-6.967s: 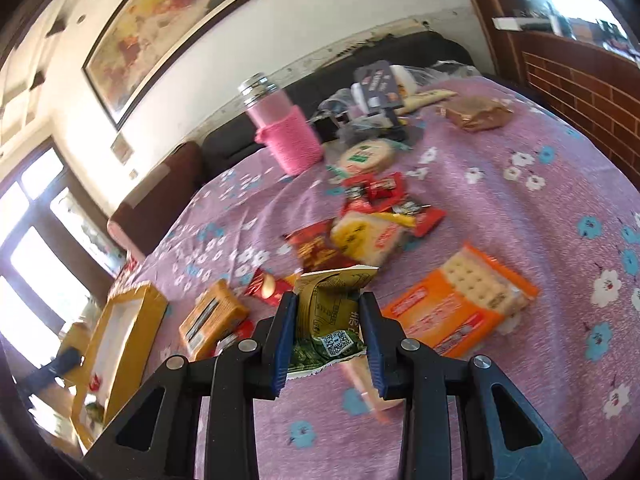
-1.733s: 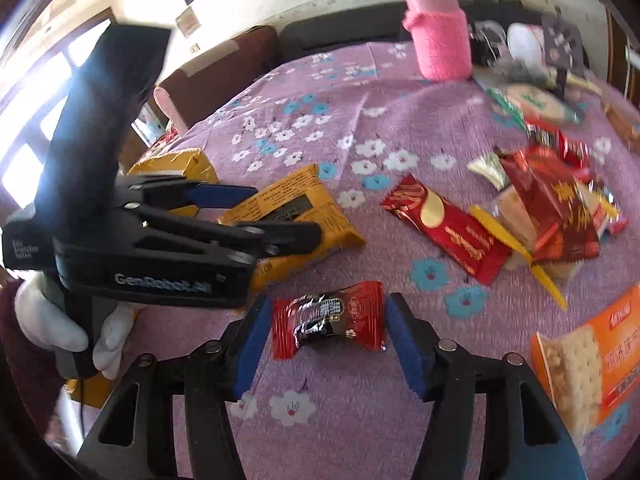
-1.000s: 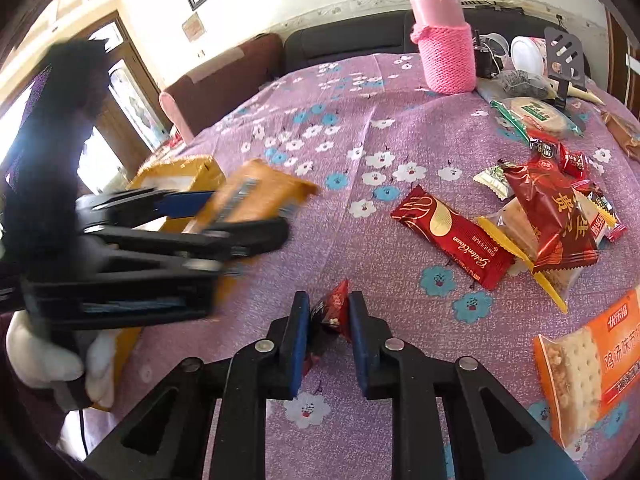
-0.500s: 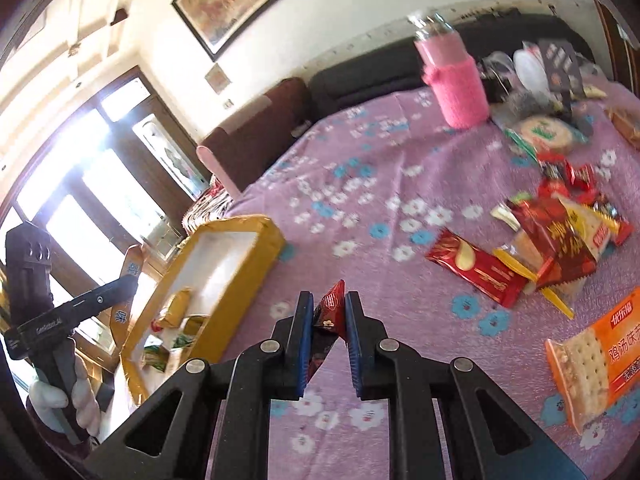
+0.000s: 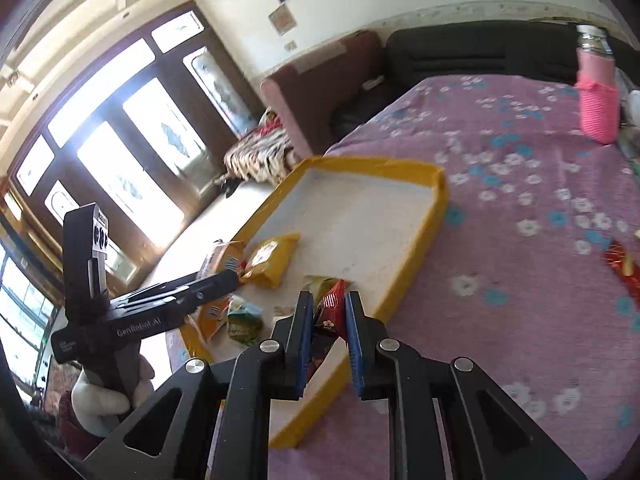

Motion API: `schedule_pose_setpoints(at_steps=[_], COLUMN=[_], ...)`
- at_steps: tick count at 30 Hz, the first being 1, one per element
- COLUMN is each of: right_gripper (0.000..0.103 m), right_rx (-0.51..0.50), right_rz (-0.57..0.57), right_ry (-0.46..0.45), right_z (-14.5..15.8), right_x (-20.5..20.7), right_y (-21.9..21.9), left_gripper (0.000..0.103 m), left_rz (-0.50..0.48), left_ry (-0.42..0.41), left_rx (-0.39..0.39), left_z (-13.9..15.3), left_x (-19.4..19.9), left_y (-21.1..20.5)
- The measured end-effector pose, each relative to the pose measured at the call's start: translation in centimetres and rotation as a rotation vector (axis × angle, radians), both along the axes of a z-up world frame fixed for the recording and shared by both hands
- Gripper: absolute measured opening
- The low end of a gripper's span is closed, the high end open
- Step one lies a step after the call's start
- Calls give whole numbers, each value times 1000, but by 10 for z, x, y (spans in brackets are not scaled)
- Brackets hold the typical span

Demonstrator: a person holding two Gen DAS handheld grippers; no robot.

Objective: Organize snacks
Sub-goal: 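Open both tools to drop the orange packet and red candy into the tray, then return the right tool to the pile and grasp a red candy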

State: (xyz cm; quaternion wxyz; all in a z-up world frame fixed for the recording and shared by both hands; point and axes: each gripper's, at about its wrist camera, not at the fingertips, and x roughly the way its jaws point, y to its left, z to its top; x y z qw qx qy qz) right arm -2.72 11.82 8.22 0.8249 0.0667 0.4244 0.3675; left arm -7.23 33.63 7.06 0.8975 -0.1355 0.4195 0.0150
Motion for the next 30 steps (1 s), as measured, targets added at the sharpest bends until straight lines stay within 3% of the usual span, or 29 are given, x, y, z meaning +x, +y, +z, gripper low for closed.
schedule_pose_setpoints(at_steps=[5, 11, 18, 22, 26, 30], right_gripper=[16, 16, 29, 37, 42, 50], right_rx=[-78, -112, -145, -127, -104, -60], right_rz=[33, -5, -47, -72, -105, -152], right_ry=[61, 121, 87, 55, -10, -62], right_z=[-29, -51, -46, -35, -16, 1], right_x=[2, 23, 31, 20, -1, -28], right_y=[41, 61, 68, 58, 39, 11], left_gripper=[71, 71, 71, 73, 82, 82], left_rz=[20, 31, 60, 98, 144, 124], left_ry=[47, 38, 1, -39, -61, -85], left_rx=[27, 40, 13, 60, 110, 134], left_z=[-15, -20, -11, 3, 20, 28], left_x=[-5, -12, -22, -33, -43, -53], left_y=[1, -1, 4, 0, -11, -31])
